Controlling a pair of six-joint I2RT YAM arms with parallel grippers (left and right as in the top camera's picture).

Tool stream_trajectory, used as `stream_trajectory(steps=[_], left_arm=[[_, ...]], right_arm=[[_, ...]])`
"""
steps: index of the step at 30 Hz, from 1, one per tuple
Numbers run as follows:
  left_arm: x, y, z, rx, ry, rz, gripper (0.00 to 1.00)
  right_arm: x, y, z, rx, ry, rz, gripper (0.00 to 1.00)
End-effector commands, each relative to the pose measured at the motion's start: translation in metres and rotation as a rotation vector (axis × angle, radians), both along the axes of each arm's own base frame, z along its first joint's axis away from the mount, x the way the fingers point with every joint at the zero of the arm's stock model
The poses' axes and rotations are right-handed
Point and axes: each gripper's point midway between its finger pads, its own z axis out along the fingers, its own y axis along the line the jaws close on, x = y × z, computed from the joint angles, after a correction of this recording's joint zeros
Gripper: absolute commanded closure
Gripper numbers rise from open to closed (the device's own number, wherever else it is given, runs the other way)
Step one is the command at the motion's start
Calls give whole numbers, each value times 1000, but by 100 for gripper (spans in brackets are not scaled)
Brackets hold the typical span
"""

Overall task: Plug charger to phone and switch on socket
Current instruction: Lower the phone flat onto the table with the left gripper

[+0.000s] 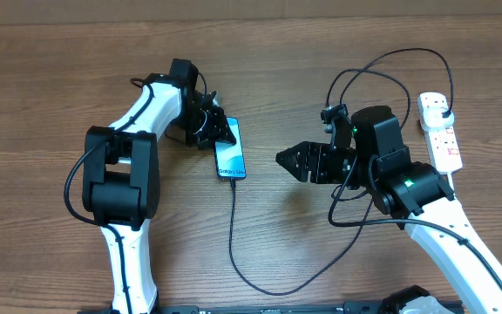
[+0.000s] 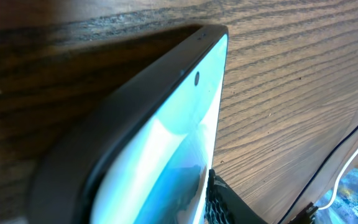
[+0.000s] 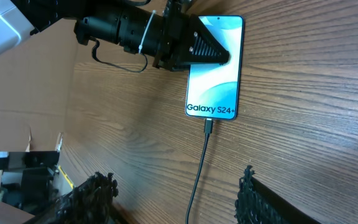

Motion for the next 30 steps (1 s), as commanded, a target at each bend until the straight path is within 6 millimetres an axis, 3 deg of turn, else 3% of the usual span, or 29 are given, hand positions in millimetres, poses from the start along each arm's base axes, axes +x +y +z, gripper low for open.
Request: stream_trajectory(steps=[1, 12, 30], left_arm=[[-2, 10, -12, 82, -10, -21, 64], [0, 22, -18, 161, -24, -20, 53], [4, 47, -28, 318, -48, -19, 48]], right_arm=[[4, -2, 11, 2, -39, -8, 34], [5, -3, 11, -3, -41, -13, 34], [6, -3, 10, -5, -42, -15, 34]])
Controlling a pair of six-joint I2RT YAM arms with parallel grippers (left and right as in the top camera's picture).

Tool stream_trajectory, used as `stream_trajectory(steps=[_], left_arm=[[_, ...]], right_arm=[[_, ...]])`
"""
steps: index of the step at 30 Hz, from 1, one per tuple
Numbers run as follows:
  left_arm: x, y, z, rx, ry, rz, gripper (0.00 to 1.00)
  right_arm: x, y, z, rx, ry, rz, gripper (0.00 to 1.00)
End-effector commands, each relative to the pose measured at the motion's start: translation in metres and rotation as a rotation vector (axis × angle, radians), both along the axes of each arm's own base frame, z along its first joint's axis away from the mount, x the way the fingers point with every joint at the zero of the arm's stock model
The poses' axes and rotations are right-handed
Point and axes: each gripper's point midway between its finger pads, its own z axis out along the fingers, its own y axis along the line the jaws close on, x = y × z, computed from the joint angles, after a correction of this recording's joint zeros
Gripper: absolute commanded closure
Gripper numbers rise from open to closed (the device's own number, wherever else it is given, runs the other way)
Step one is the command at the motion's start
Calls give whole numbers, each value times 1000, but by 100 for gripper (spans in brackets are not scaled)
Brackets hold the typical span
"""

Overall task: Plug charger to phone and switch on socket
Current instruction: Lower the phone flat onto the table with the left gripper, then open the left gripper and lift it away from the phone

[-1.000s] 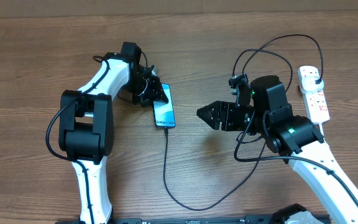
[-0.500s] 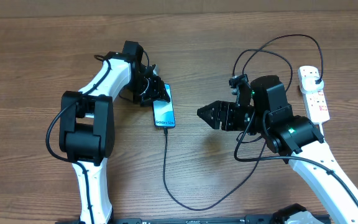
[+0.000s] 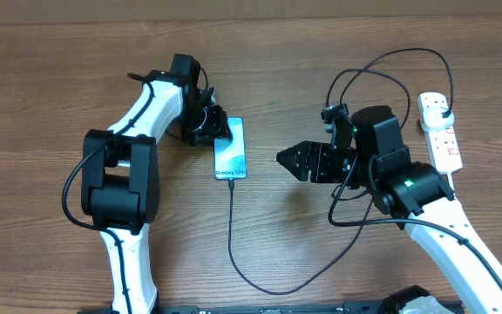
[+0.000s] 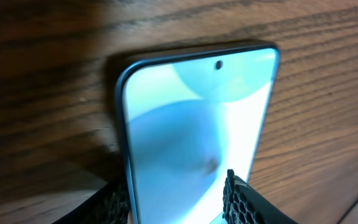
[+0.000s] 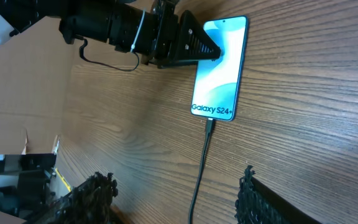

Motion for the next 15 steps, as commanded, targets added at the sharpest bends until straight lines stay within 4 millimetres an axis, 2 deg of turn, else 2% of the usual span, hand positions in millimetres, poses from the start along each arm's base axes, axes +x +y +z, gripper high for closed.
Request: stream_trajectory(steps=[1, 11, 15], left_arm=[[-5, 28, -28, 171, 17, -12, 48], [-2, 41, -31, 245, 3, -7, 46], [4, 48, -19, 244, 8, 11, 44]], right_arm=[[4, -2, 11, 4, -38, -6, 34], [4, -2, 11, 4, -38, -6, 34], [4, -2, 10, -9, -54, 9, 34]])
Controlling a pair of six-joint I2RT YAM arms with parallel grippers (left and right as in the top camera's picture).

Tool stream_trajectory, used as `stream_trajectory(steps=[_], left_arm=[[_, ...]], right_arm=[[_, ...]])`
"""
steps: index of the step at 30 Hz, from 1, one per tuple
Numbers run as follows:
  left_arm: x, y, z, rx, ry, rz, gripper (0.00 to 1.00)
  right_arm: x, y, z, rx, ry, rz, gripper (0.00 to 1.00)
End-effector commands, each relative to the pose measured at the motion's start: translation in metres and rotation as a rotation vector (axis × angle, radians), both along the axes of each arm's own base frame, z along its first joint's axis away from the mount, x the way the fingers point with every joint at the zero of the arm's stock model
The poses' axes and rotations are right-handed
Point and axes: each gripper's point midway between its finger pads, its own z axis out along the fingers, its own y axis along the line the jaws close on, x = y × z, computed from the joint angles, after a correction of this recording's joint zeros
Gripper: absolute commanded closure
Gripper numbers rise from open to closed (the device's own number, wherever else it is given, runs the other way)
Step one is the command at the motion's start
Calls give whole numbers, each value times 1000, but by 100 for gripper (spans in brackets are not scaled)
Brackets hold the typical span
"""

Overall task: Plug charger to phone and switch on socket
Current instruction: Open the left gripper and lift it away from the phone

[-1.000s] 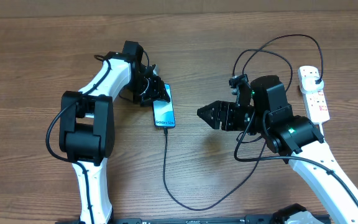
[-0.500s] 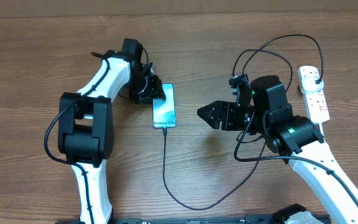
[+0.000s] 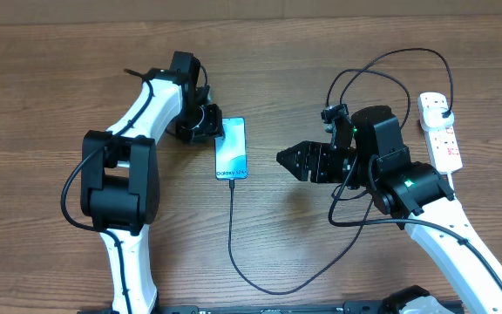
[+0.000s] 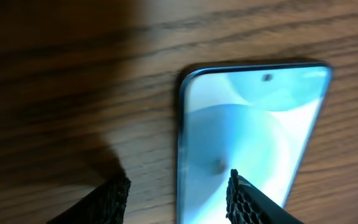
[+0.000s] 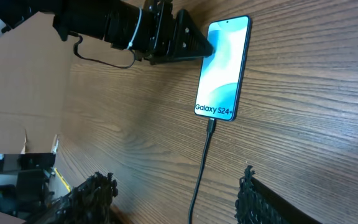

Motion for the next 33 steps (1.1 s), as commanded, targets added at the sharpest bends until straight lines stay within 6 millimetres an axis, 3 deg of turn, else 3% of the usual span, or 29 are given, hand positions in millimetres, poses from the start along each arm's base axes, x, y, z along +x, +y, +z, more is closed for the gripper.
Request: stream_trajectory(steps=[1, 4, 7, 13, 15, 19, 22, 25, 29, 32, 33], left_arm=[[1, 28, -12, 106, 37, 13, 44], [15, 33, 18, 97, 15, 29, 44], [34, 34, 61, 90, -44, 20, 45], [62, 27, 171, 57, -241, 13, 47], [65, 22, 210, 34, -325, 8, 47], [61, 14, 278, -1, -492, -26, 46], [51, 15, 320, -14, -600, -26, 44], [41, 16, 348, -24, -678, -23, 40], [32, 19, 367, -21, -733, -17, 36], [33, 25, 366, 10, -734, -4, 17], [34, 25, 365, 11, -731, -3, 0]], right_arm=[[3, -2, 10, -8, -47, 4, 34], [3, -4, 8, -22, -56, 11, 34], [2, -6, 6, -33, -44, 6, 34], [-11, -16, -10, -87, 43, -10, 41], [-14, -19, -14, -105, 62, -17, 49], [-14, -30, -15, -120, 77, -52, 77], [-11, -48, -11, -120, 78, -108, 82], [-8, -74, -4, -126, 60, -175, 87], [-3, -117, 11, -140, 37, -310, 96], [4, -156, 21, -141, 24, -452, 96], [5, -162, 22, -140, 24, -472, 96]])
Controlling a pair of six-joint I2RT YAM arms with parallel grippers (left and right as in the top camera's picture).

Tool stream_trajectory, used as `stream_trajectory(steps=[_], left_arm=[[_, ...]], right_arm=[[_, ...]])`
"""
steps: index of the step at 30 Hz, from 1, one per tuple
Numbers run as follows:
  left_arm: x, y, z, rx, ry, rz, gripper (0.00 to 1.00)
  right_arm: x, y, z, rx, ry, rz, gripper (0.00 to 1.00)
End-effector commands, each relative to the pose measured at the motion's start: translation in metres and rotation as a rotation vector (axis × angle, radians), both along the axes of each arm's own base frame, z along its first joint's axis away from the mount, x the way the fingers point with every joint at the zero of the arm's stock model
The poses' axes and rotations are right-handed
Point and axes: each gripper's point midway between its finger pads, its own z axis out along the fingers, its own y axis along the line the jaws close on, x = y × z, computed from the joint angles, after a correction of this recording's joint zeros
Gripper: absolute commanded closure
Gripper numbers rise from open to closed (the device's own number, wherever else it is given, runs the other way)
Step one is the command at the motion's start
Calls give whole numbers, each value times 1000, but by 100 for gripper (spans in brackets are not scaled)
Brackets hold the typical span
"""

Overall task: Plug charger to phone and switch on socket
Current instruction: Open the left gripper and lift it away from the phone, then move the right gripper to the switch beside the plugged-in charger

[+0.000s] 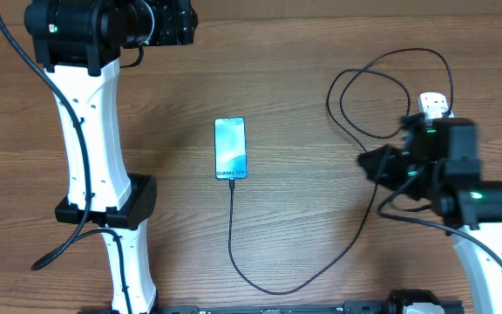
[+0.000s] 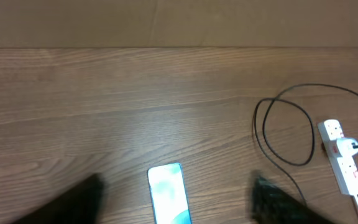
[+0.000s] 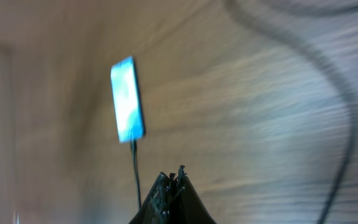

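The phone [image 1: 230, 148], its screen lit blue, lies flat mid-table with the black charger cable [image 1: 232, 227] plugged into its near end. In the left wrist view the phone [image 2: 168, 200] shows far below my left gripper [image 2: 169, 214], which is open and empty; overhead, that gripper [image 1: 179, 23] is raised high at the back left. The white power strip [image 1: 431, 103] lies at the right, mostly hidden under my right arm. My right gripper [image 1: 367, 163] is shut on nothing just left of the strip. The blurred right wrist view shows its fingertips [image 3: 170, 185] pressed together, pointing towards the phone [image 3: 127, 109].
The cable makes a wide loop [image 1: 382, 92] on the wooden table [image 1: 321, 262] behind the right arm and runs to the plug on the power strip [image 2: 340, 155]. The left arm's column [image 1: 90, 131] stands left of the phone.
My left gripper was low beside the phone's far end; now it is raised high at the back left. My right gripper was open mid-table; now it is shut, further right by the power strip.
First my left gripper's fingers were on the far end of the slightly skewed phone, cable plugged in, right gripper open nearby. The phone then lay straighter, then square with the left fingers beside it. Now both grippers are away from the phone.
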Motion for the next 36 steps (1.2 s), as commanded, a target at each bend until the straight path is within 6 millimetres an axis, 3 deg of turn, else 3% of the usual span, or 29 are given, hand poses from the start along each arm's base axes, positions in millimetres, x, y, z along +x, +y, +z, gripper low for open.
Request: stream_trajectory(steps=[1, 12, 20, 26, 36], left_arm=[[-2, 3, 3, 25, -11, 10, 1], [0, 6, -2, 43, 3, 24, 0], [0, 6, -2, 43, 3, 24, 0], [0, 6, -2, 42, 3, 24, 1], [0, 6, -2, 43, 3, 24, 0]], right_arm=[[11, -38, 22, -27, -72, -120, 96], [33, -152, 40, 86, -160, -438, 96], [69, -208, 35, 133, -102, -529, 96], [94, -235, 4, 220, -47, -562, 96], [109, -269, -64, 357, 22, -582, 96]])
